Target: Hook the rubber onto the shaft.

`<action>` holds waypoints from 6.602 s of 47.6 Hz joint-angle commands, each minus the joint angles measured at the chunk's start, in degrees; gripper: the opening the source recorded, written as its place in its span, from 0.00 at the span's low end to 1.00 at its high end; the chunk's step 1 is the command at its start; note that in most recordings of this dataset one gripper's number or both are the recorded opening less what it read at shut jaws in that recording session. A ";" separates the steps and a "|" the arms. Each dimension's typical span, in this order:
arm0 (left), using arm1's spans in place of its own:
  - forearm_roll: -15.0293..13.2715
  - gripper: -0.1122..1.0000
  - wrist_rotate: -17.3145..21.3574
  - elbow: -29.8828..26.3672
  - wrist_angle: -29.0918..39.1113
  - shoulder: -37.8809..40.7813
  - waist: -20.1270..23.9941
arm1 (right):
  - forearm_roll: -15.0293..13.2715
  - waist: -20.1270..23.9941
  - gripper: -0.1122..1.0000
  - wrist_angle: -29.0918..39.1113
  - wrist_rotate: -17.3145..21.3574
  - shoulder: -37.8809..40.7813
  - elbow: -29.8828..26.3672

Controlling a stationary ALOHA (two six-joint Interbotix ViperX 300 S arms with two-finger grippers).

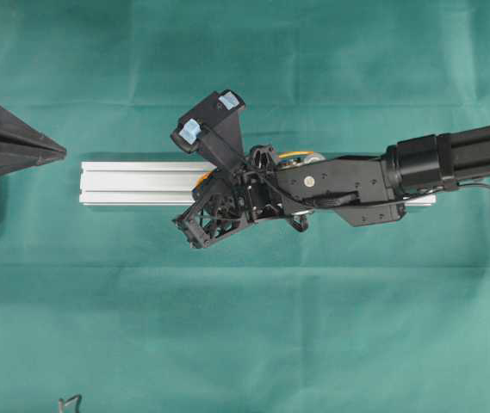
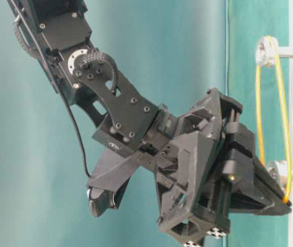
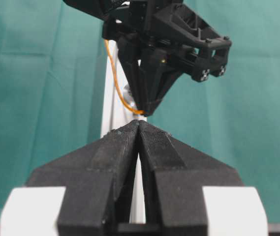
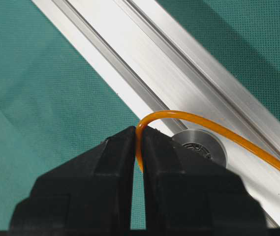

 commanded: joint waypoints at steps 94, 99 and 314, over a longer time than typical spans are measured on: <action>0.18 0.10 0.00 -1.85 -0.35 0.35 0.18 | 0.35 1.58 0.16 3.69 -1.14 -9.05 8.88; 0.18 0.10 -0.09 -1.85 -0.26 0.44 0.18 | 0.35 1.58 0.16 3.60 -1.85 -8.96 8.88; 0.18 0.10 0.00 -2.37 -0.35 0.35 0.18 | -1.32 1.23 0.90 15.91 -35.33 -43.51 22.94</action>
